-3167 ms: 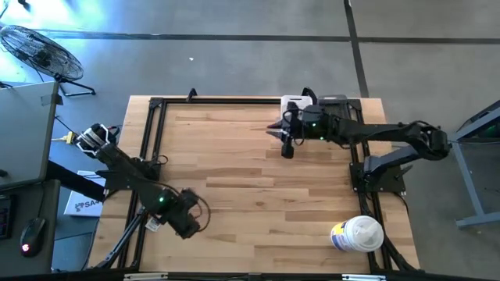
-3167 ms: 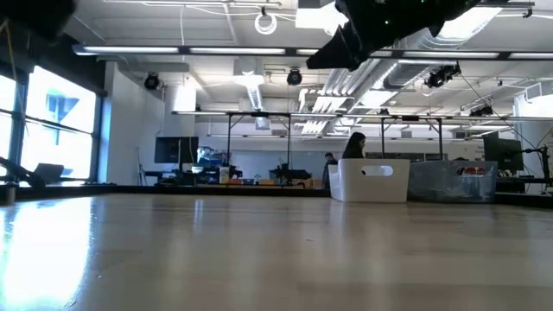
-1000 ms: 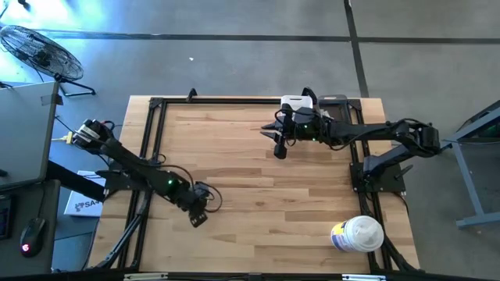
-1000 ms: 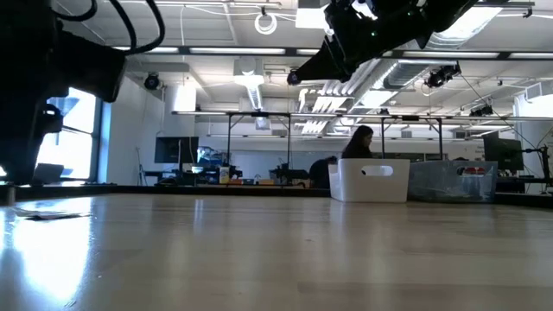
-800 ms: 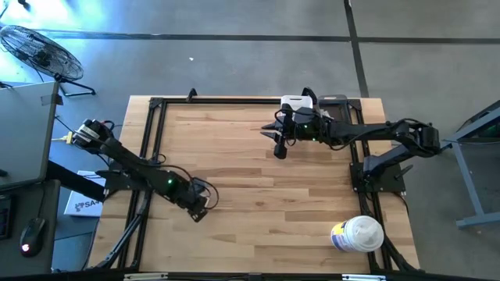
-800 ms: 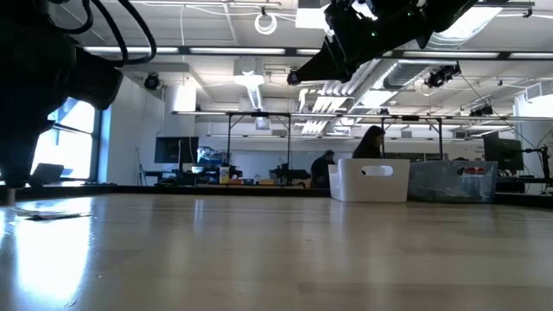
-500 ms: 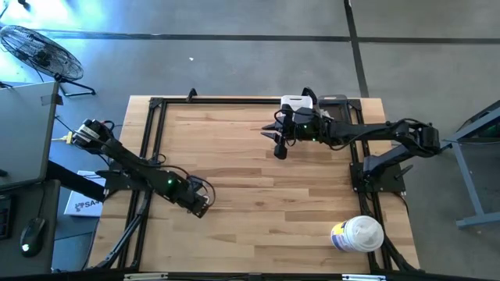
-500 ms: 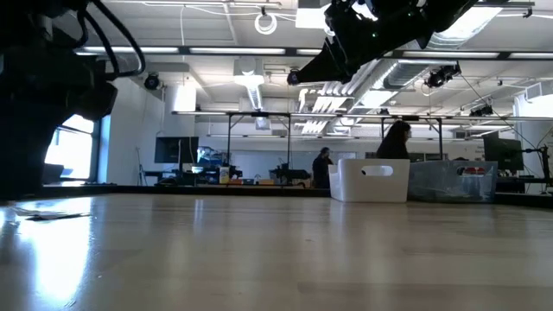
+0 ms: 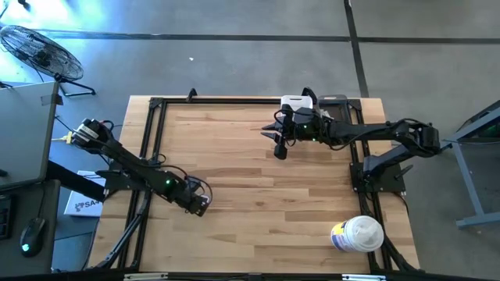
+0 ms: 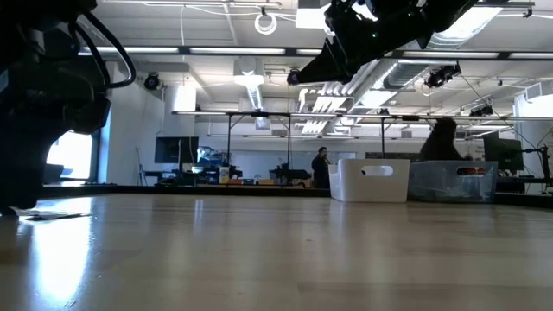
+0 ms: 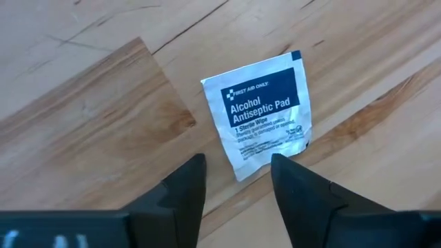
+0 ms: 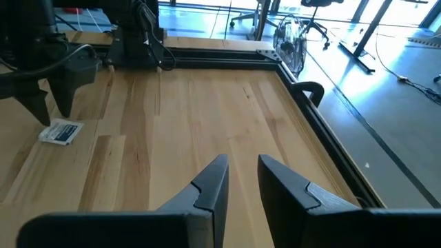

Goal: Pick & Place First Aid Supplies
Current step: Put the alcohol pad into the white bin

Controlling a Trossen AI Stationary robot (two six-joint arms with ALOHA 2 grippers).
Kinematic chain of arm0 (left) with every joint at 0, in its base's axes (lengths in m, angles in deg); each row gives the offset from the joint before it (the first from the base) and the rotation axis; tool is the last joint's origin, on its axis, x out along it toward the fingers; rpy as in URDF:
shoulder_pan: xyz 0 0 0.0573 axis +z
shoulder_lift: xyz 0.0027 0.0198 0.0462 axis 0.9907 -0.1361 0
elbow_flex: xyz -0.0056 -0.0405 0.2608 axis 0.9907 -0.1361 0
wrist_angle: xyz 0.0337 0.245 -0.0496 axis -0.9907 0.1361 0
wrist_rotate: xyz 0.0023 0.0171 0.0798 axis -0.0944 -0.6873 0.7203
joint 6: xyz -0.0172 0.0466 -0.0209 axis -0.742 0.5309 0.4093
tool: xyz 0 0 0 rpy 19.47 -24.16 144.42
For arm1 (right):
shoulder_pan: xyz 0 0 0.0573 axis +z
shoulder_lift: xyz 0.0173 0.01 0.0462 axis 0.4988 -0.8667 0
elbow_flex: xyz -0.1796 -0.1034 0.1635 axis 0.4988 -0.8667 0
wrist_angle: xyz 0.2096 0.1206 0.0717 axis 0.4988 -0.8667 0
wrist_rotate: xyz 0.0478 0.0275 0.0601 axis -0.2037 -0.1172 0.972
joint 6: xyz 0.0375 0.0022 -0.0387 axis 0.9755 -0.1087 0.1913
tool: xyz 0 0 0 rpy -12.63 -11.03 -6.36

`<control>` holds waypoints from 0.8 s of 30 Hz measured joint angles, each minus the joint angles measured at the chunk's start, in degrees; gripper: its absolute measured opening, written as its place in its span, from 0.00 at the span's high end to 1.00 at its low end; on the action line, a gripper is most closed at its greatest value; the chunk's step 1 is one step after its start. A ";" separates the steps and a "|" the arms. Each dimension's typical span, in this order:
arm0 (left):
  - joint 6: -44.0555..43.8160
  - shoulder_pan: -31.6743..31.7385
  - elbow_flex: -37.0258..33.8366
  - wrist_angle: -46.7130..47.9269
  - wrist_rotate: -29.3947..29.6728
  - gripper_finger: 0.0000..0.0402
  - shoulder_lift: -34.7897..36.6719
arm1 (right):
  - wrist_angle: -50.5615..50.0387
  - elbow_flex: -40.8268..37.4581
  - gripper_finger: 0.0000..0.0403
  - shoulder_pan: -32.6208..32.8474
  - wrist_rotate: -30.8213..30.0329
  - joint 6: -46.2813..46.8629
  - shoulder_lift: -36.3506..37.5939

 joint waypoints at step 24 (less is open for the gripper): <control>2.99 0.09 0.63 -3.86 7.98 0.99 -0.28 | -0.05 0.00 0.82 0.00 0.52 0.01 0.00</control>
